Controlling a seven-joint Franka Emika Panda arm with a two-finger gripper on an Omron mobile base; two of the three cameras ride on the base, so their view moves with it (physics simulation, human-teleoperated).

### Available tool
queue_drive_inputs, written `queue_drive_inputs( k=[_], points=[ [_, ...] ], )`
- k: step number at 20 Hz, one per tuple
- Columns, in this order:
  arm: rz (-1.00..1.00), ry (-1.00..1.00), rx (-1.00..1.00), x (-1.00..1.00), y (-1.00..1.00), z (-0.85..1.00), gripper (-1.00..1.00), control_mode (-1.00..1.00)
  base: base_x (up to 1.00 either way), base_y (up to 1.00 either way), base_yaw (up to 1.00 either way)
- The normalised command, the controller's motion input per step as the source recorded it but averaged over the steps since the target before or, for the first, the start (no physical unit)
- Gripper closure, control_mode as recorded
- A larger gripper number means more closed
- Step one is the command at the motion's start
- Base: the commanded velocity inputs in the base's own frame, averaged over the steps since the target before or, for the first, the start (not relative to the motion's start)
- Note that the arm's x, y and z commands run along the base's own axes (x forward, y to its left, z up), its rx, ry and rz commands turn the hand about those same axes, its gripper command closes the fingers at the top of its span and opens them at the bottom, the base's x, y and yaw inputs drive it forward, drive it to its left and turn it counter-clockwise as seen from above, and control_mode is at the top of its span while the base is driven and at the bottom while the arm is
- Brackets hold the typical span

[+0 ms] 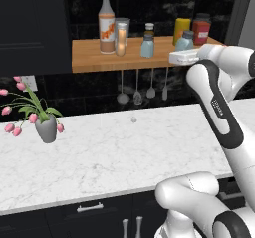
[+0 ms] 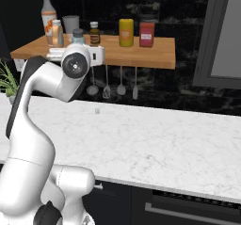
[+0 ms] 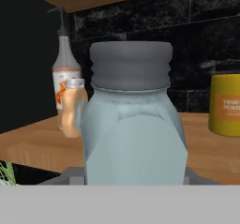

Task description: Put the shaker and condiment bottle from the counter next to their counterparts in the cabinet.

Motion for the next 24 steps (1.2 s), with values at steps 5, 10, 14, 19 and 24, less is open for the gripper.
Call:
queue_drive_inputs(
  k=[5, 10, 14, 19, 24],
  points=[
    [0.00, 0.01, 0.00, 0.16, 0.01, -0.09, 1.00, -1.00, 0.00, 0.00, 0.00],
    [0.00, 0.06, 0.00, 0.66, 0.06, -0.19, 1.00, -1.00, 0.00, 0.00, 0.00],
    [0.00, 0.01, 0.01, 0.62, 0.01, -0.01, 1.00, -1.00, 0.00, 0.00, 0.00],
    [0.00, 0.00, 0.00, 0.38, 0.00, -0.04, 1.00, -1.00, 0.00, 0.00, 0.00],
    [0.00, 0.01, 0.00, 0.27, 0.00, -0.09, 1.00, -1.00, 0.00, 0.00, 0.00]
  ],
)
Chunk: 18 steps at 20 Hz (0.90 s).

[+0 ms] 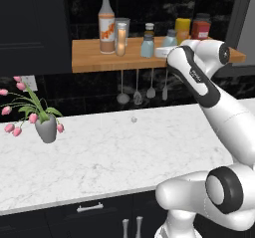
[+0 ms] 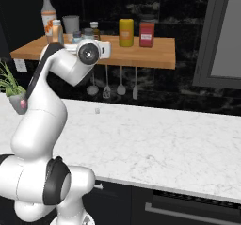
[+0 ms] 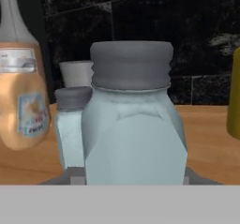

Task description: Put the shaker and condiment bottle from the counter next to their counterparts in the cabinet.

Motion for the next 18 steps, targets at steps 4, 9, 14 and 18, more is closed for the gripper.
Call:
queue_drive_inputs(
  k=[4, 9, 14, 18],
  points=[
    [0.00, 0.01, 0.00, 0.29, 0.00, -0.08, 1.00, -1.00, 0.00, 0.00, 0.00],
    [0.00, 0.02, 0.00, 0.31, 0.00, -0.19, 1.00, -1.00, 0.00, 0.00, 0.00],
    [0.00, 0.01, 0.00, 0.40, 0.01, -0.15, 1.00, -1.00, 0.00, 0.00, 0.00],
    [0.02, 0.01, 0.00, 0.46, 0.07, -0.15, 1.00, -1.00, 0.00, 0.00, 0.00]
  ],
)
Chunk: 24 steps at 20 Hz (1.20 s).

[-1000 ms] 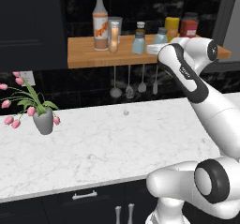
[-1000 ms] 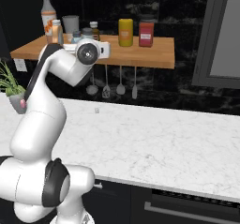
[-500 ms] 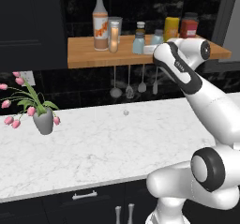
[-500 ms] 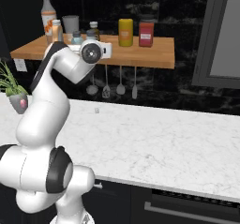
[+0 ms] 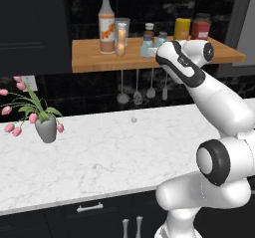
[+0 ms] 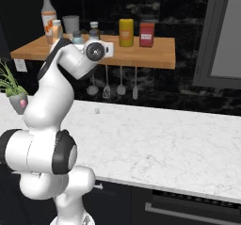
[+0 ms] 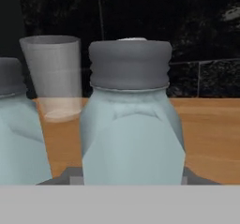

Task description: Put the shaker and condiment bottle from the counter next to their counterparts in the cabinet.

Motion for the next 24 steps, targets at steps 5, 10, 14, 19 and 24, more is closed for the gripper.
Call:
queue_drive_inputs(
  k=[5, 10, 14, 19, 24],
  points=[
    [0.02, 0.01, 0.00, 0.35, 0.02, -0.14, 1.00, -1.00, 0.00, 0.00, 0.00],
    [0.01, 0.00, 0.00, 0.03, 0.00, -0.08, -1.00, -1.00, 0.00, 0.00, 0.00],
    [0.01, 0.00, 0.00, -0.02, 0.00, 0.00, -1.00, -1.00, 0.00, 0.00, 0.00],
    [0.01, 0.04, 0.00, 0.00, 0.00, 0.00, -1.00, -1.00, 0.00, 0.00, 0.00],
    [0.00, 0.00, 0.00, -0.21, -0.11, 0.19, -1.00, -1.00, 0.00, 0.00, 0.00]
  ],
)
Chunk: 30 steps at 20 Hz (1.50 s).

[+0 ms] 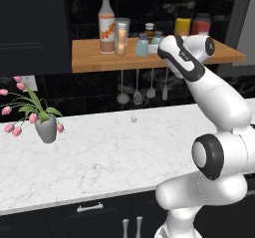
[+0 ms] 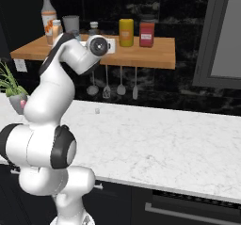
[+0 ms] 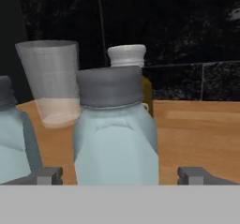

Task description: Put the shaker and condiment bottle from the counter next to their counterparts in the cabinet.

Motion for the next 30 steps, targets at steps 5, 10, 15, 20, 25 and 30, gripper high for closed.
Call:
queue_drive_inputs(
  k=[5, 10, 15, 20, 25, 30],
  points=[
    [0.00, -0.14, 0.00, -0.89, -0.49, 0.56, -1.00, -1.00, 0.00, 0.00, 0.00],
    [0.00, -0.27, 0.00, -1.00, -0.51, 0.46, -1.00, -1.00, 0.00, 0.00, 0.00],
    [0.00, -0.25, 0.00, -1.00, -0.47, 0.32, -1.00, -1.00, 0.00, 0.00, 0.00],
    [0.00, -0.19, 0.00, -1.00, -0.38, 0.19, -1.00, -1.00, 0.00, 0.00, 0.00],
    [0.00, -0.12, -0.01, -1.00, -0.31, 0.39, -1.00, -1.00, 0.00, 0.00, 0.00],
    [-0.03, -0.02, -0.02, -1.00, -0.50, 0.61, -1.00, -1.00, 0.00, 0.00, 0.00]
  ],
)
